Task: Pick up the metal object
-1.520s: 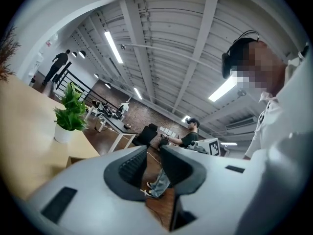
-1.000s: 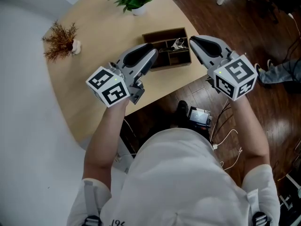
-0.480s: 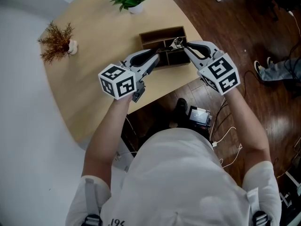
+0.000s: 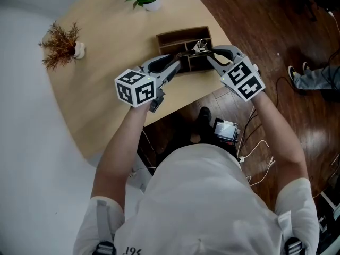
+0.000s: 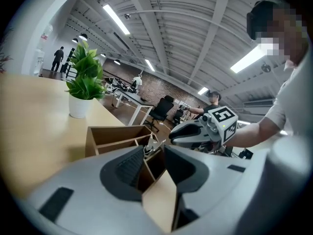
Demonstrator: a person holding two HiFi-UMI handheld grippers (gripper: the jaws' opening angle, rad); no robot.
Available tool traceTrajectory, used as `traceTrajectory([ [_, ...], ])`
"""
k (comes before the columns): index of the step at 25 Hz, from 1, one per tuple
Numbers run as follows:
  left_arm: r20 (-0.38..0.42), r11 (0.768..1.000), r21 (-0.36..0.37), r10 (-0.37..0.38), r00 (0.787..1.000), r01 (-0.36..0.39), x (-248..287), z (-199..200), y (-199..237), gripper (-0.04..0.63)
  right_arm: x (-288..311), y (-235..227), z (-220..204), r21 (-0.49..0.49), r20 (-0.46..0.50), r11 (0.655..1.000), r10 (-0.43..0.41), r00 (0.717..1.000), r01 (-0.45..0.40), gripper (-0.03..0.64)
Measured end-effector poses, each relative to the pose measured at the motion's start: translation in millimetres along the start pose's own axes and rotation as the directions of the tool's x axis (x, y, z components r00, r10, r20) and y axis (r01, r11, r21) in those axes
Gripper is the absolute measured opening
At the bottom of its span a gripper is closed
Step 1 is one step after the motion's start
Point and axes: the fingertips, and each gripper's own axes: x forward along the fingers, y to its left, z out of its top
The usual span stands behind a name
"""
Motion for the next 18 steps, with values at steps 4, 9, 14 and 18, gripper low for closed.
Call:
traceTrajectory([
  [4, -0.025, 1.000, -0.004, -0.004, 1.000, 0.004, 7, -9, 1, 0.106, 12, -2, -10, -0.095, -0.055, 0.996, -0.009, 0.998, 0.004, 0.046],
  [9, -0.062, 1.000, 0.010, 0.004, 0.998, -0.003, 14, -16, 4, 0.106, 29, -1, -13, -0.250, -0.123, 0.968, -0.022, 0.992, -0.010, 0.046],
  [14, -0.080, 1.000, 0.014, 0.004, 0.997, -0.002, 21, -18, 7, 0.106, 33, 2, -16, -0.327, -0.159, 0.944, -0.011, 0.987, -0.042, 0.046],
  [18, -0.089, 1.000, 0.021, -0.005, 0.996, 0.007, 26, -19, 6, 0.106, 33, 2, -16, -0.400, -0.201, 0.913, -0.008, 0.979, -0.075, 0.046],
])
